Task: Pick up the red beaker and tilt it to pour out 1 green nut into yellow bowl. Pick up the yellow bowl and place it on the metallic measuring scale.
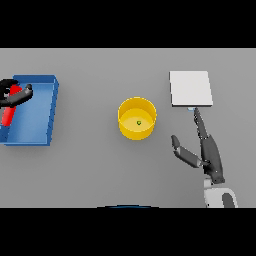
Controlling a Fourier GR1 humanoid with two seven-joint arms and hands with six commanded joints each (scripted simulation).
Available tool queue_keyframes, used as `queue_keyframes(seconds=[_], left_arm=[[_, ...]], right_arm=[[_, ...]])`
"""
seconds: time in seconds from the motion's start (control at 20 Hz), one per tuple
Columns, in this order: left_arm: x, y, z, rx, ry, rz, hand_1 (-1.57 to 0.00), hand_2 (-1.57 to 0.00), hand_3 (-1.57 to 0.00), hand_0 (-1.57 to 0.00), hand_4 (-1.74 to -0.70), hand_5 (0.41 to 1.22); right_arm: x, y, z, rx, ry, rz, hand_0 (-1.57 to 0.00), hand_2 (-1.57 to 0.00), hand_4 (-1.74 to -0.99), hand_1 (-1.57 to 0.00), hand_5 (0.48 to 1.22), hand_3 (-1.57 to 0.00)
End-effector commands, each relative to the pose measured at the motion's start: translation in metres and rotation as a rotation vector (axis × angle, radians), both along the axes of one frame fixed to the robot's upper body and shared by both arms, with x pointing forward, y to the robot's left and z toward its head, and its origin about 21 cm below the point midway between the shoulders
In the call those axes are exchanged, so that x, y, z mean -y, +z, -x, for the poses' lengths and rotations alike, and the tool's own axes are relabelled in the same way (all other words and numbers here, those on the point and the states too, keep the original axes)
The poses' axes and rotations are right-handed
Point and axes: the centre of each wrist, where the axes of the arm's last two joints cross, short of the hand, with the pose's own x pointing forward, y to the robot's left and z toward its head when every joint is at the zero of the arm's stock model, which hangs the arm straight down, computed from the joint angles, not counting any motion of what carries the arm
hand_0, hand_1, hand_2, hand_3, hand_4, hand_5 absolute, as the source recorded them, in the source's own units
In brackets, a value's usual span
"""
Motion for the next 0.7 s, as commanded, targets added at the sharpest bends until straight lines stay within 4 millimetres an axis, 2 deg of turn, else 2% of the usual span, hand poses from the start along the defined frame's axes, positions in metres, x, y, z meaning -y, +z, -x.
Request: queue_keyframes(seconds=[0.0, 0.15, 0.4, 0.5, 0.65], left_arm=[[0.001, 0.000, -0.001, -0.005, 0.002, 0.012, -0.25, -0.25, -0.24, -0.30, -0.83, 0.688], [0.002, 0.002, -0.005, 0.022, 0.012, 0.022, -0.13, -0.13, -0.12, -0.16, -0.80, 0.678], [0.003, 0.005, -0.004, 0.101, -0.011, 0.058, -0.04, -0.04, -0.04, -0.05, -0.79, 0.671], [0.004, 0.005, -0.008, 0.112, -0.011, 0.061, -0.03, -0.03, -0.02, -0.03, -0.78, 0.679], [0.006, 0.000, -0.007, 0.094, -0.012, 0.072, -0.01, -0.01, -0.01, -0.02, -0.78, 0.700]], right_arm=[[-0.001, 0.001, 0.001, -0.003, 0.000, 0.005, 0.00, 0.00, -1.189, 0.00, 0.666, 0.00], [-0.008, 0.003, -0.006, -0.025, -0.004, 0.009, 0.00, 0.00, -1.187, 0.00, 0.663, 0.00], [-0.009, 0.005, -0.008, -0.022, -0.006, 0.091, 0.00, 0.00, -1.198, 0.00, 0.662, 0.00], [-0.011, 0.011, -0.013, 0.002, 0.083, 0.101, 0.00, 0.00, -1.162, 0.00, 0.694, 0.00], [-0.004, 0.024, -0.027, 0.024, 0.186, 0.234, 0.00, 0.00, -1.221, 0.00, 0.709, 0.00]])
